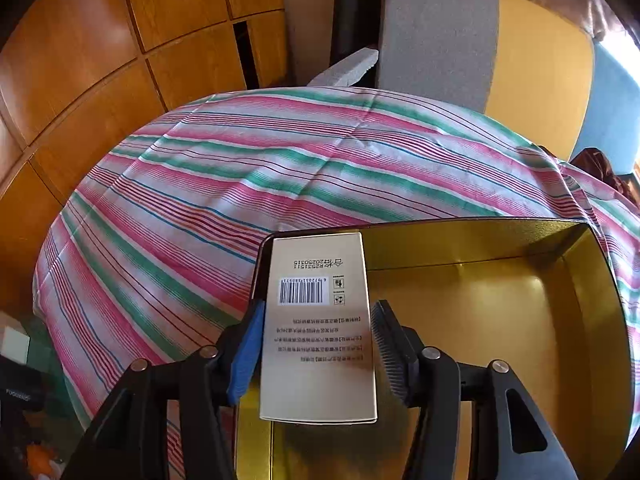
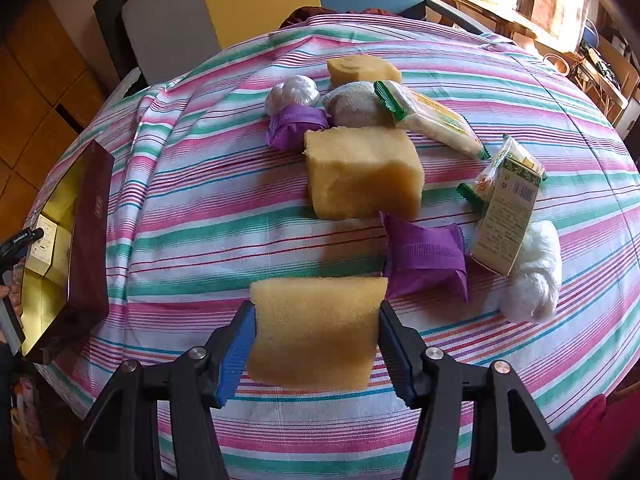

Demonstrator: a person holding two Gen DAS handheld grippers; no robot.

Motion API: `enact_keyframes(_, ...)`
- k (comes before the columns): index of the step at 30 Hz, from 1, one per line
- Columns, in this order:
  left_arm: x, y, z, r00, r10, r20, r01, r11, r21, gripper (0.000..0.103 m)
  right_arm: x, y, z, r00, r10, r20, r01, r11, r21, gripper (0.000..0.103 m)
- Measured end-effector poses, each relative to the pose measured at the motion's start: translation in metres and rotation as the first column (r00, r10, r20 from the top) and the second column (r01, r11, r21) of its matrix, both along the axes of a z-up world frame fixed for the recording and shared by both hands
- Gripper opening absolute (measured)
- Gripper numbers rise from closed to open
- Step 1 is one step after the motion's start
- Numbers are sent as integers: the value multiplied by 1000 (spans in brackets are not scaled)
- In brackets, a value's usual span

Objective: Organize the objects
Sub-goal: 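Release the white box in the gold tin while the right gripper grasps a yellow sponge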

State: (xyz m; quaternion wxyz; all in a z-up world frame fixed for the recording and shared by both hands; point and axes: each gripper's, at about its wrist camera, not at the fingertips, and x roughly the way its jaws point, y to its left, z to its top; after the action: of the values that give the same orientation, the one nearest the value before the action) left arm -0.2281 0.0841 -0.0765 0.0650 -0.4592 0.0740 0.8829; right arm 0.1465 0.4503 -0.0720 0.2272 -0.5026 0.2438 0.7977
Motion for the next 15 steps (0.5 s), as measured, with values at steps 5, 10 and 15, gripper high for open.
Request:
enact_keyframes(5,15,1,12,999,-17,-44,16,1000,-6,59,0,-1,0,1000,4,2,-4,1000,7,60)
enact_keyframes(10,51,-10,32,995,-21,-102,26,998,49,67,-1,-4,1,1000,11,7,-11,1000,21,60)
enact_keyframes(15,97,-18,47,990,-48,-136,63,993,102,67,-1,-6,1,1000,19,12,-19,999,34,60)
